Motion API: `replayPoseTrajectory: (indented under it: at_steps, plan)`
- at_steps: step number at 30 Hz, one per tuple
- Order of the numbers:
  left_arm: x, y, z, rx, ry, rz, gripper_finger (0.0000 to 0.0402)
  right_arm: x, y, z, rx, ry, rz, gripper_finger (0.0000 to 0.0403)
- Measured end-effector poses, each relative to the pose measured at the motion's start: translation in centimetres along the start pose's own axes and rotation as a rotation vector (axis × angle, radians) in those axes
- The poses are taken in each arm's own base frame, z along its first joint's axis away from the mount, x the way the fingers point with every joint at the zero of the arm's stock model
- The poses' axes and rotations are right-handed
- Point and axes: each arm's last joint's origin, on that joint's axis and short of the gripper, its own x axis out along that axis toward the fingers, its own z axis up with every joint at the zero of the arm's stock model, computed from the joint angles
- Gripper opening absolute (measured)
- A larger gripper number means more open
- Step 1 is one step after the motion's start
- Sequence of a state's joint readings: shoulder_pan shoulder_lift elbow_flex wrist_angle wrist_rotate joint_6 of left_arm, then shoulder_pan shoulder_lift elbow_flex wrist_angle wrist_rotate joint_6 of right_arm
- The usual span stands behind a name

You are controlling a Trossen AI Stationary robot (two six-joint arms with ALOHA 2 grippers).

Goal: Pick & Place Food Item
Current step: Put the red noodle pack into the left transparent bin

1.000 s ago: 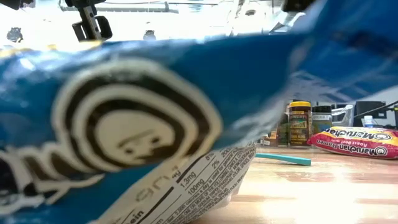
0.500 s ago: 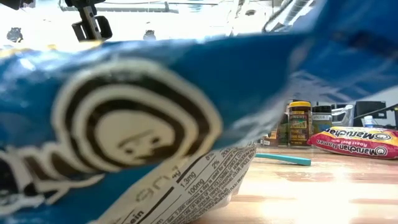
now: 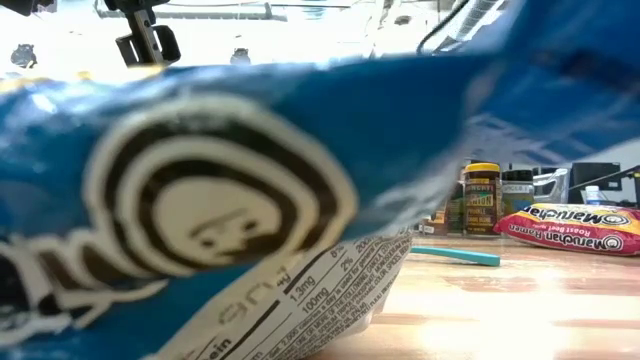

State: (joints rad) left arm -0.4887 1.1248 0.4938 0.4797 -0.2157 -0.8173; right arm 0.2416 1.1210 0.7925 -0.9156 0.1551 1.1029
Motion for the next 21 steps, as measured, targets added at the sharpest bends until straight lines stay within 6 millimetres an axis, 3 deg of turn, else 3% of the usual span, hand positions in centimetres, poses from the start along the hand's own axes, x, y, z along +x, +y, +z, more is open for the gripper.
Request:
replayPoseTrajectory:
  at_steps: [10, 21]
  plan:
    - [0.0, 0.0, 0.0, 0.0, -0.002, 0.002, 0.0, 0.0, 0.5, 0.3, -0.026, -0.026, 0.049, 0.0]
    - [0.0, 0.0, 0.0, 0.0, -0.001, 0.001, 0.0, 0.4, -3.1, -1.8, 0.203, 0.092, -0.312, 0.0]
